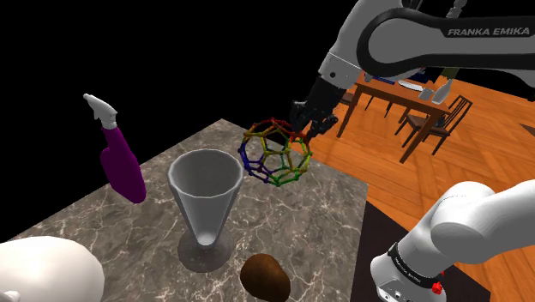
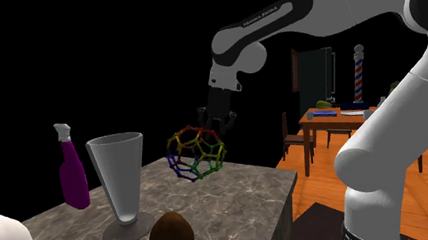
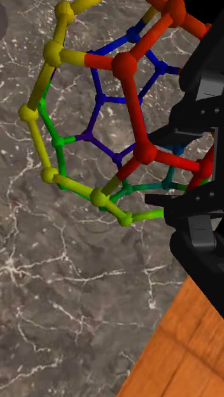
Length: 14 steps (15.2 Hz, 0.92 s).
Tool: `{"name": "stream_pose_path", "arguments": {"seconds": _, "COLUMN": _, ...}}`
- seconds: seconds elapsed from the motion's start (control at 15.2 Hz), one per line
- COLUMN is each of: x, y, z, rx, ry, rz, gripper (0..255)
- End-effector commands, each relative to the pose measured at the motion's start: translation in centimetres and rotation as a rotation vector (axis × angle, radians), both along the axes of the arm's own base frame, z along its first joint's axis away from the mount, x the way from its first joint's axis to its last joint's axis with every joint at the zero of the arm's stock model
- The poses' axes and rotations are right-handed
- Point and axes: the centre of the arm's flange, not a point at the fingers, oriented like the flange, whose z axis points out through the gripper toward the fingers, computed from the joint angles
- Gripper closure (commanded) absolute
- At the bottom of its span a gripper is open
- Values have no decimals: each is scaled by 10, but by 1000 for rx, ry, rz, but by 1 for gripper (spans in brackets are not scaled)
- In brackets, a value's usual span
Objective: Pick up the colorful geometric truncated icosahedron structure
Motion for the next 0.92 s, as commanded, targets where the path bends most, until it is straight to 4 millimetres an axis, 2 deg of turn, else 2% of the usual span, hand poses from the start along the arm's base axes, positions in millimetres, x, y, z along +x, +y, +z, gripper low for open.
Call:
{"name": "stream_pose_path", "arguments": {"seconds": 0.0, "x": -20, "y": -7, "z": -19, "rx": -72, "ry": 231, "rz": 55, "gripper": 255}}
{"name": "stream_pose_path", "arguments": {"seconds": 0.86, "x": -20, "y": -7, "z": 49, "rx": -72, "ry": 231, "rz": 55, "gripper": 255}}
